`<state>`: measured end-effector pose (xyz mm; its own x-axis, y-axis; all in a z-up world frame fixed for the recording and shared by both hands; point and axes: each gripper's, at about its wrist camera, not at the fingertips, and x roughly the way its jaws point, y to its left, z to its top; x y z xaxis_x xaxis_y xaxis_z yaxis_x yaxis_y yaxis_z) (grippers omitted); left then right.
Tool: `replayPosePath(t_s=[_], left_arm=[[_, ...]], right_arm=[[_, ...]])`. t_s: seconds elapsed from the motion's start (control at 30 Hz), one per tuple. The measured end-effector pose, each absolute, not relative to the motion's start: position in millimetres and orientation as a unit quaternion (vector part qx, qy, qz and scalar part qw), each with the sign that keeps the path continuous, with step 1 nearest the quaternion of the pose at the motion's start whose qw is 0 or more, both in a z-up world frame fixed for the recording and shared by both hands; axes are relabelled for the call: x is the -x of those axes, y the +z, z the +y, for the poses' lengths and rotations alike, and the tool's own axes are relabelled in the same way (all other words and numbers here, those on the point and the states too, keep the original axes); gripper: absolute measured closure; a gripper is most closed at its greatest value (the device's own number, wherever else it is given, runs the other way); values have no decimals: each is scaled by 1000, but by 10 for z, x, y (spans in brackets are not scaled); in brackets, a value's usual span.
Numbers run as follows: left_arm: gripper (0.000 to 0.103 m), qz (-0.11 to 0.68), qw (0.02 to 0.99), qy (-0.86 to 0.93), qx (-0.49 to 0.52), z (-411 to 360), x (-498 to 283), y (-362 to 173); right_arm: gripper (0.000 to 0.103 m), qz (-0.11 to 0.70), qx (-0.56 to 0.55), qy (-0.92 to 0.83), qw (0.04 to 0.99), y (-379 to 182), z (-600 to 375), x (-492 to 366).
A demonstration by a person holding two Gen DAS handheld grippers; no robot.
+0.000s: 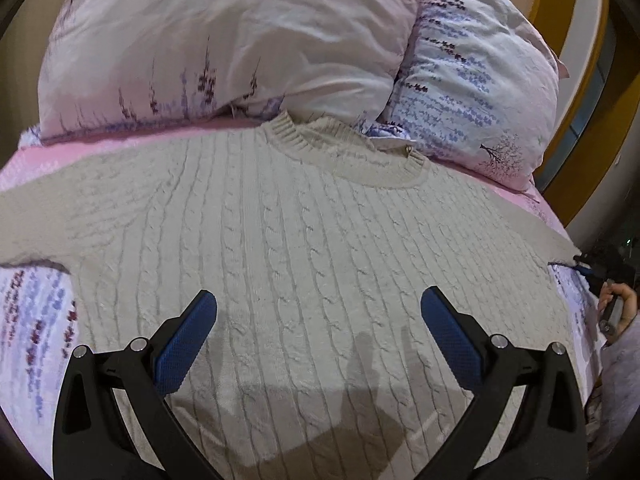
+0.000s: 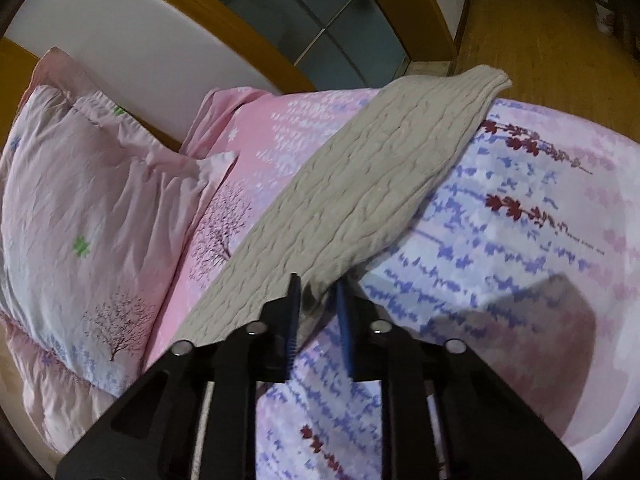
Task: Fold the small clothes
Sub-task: 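Reach the right tool to a sweater sleeve cuff and grasp it, then fold the held sleeve across the sweater body with the right tool, release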
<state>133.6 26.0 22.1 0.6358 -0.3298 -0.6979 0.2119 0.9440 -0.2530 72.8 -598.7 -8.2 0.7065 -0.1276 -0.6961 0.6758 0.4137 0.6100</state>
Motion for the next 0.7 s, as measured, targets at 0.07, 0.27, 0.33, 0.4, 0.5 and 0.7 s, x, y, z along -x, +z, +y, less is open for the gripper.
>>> replayPosePath(t_s=[0.07, 0.27, 0.33, 0.4, 0.5, 0.7], left_arm=[[1, 404, 896, -158, 90, 304, -1361, 193], [1, 395, 891, -177, 134, 417, -1388, 189], [1, 391, 893, -175, 140, 438, -1390, 182], [1, 392, 891, -174, 146, 448, -1403, 169], [1, 388, 892, -174, 157, 471, -1413, 150], [1, 379, 894, -168, 170, 525, -1422, 144]], right_arm=[[95, 293, -457, -262, 798, -48, -5967, -734], [96, 254, -344, -267, 864, 489, -5568, -815], [96, 242, -320, -235, 886, 678, -5354, -877], [96, 235, -287, -187, 910, 879, -5016, -992], [96, 248, -236, -89, 935, 1044, -4371, -1198], [97, 364, -132, 106, 916, 647, -2913, -1612]])
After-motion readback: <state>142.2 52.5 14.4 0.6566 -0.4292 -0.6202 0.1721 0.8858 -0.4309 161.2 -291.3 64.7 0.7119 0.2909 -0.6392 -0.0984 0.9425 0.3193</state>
